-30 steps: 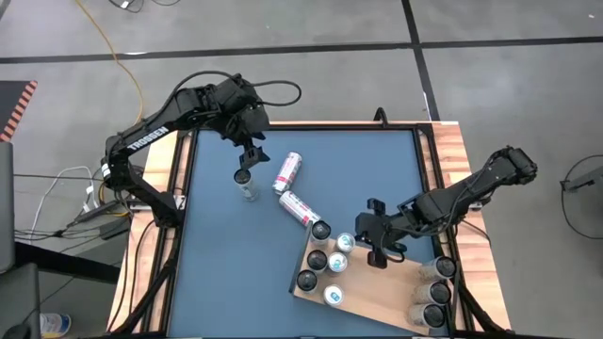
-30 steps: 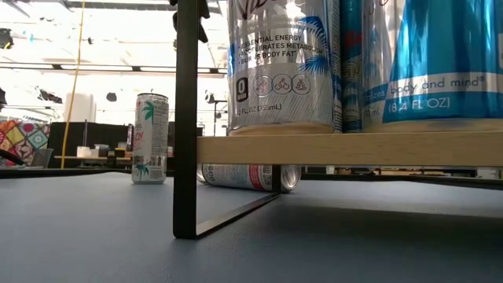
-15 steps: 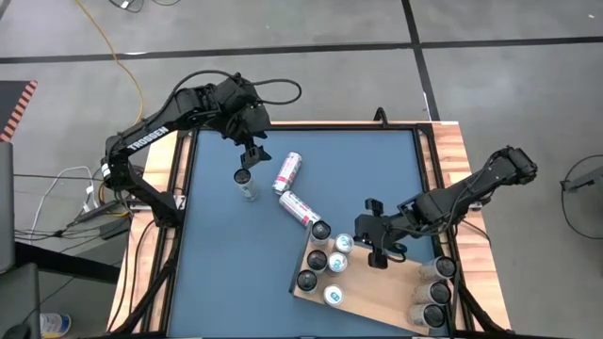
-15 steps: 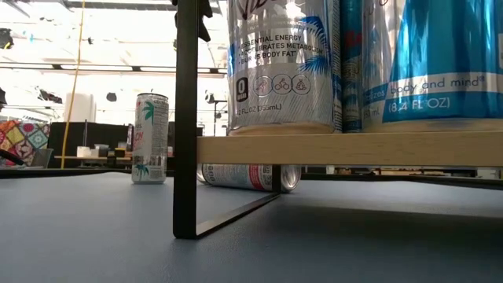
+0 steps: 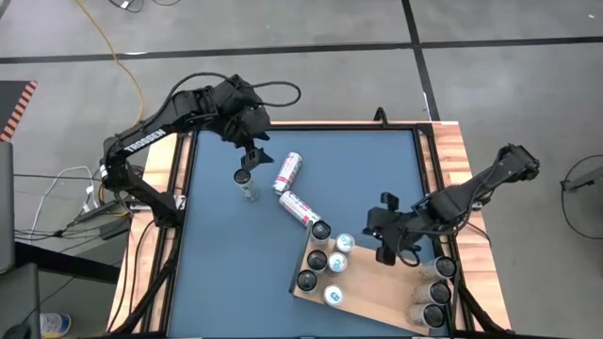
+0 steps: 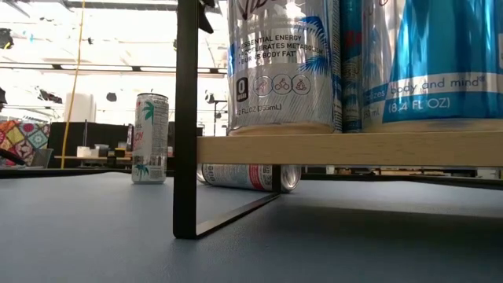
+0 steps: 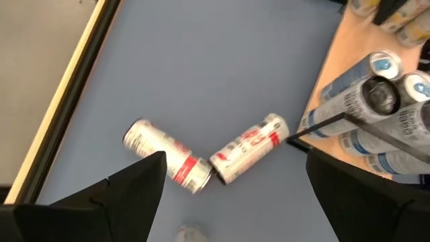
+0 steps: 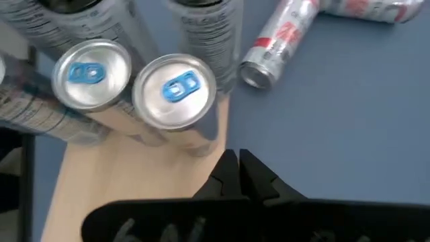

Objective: Place canned beverage on shelf
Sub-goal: Put the top right white pink soda can on the shelf

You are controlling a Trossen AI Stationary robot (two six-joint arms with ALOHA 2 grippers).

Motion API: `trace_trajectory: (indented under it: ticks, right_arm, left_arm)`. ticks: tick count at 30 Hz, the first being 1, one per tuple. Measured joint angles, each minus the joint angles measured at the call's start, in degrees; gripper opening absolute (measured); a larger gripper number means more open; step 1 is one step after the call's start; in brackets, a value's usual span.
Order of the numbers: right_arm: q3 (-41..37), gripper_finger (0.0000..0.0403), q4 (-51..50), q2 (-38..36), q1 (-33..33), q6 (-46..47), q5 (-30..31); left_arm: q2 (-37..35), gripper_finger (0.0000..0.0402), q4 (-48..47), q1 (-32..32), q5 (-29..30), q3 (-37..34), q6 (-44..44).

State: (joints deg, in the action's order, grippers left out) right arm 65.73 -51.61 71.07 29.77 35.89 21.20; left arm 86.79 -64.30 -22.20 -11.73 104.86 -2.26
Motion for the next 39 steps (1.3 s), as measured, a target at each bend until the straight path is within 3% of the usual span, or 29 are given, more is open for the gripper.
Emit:
trace_trajectory:
  ticks: [7, 17, 24, 28, 33, 39]
  right_arm:
    - [3.5, 0.0000, -2.8, 0.0, -5.5, -3.8, 9.6]
    - [5.3, 0.0015, -5.2, 0.0, -17.0, -7.4, 8.6]
    - [5.3, 0.0079, -5.6, 0.0, -17.8, -3.9, 6.9]
    - [5.3, 0.0103, -6.1, 0.0, -17.8, -0.8, 6.2]
    - [5.3, 0.0118, -7.2, 0.1, -17.4, 2.5, 4.4]
    - [5.1, 0.0121, -8.2, 0.5, -15.9, 6.5, 4.4]
  left_arm:
    - [0.0, 0.0343, 0.4, 1.1, 4.1, 0.0, 3.3]
    - [9.5, 0.0343, 2.8, -4.8, 3.8, 0.0, 7.1]
    - [20.2, 0.0343, 4.4, -7.1, 10.1, 0.0, 11.6]
    - [25.3, 0.0343, 5.0, -8.1, 10.7, -0.1, 11.6]
    - [27.8, 0.0343, 6.9, -8.0, 8.8, -0.1, 12.1]
    - [29.3, 0.0343, 11.7, -6.1, 14.5, -0.2, 14.2]
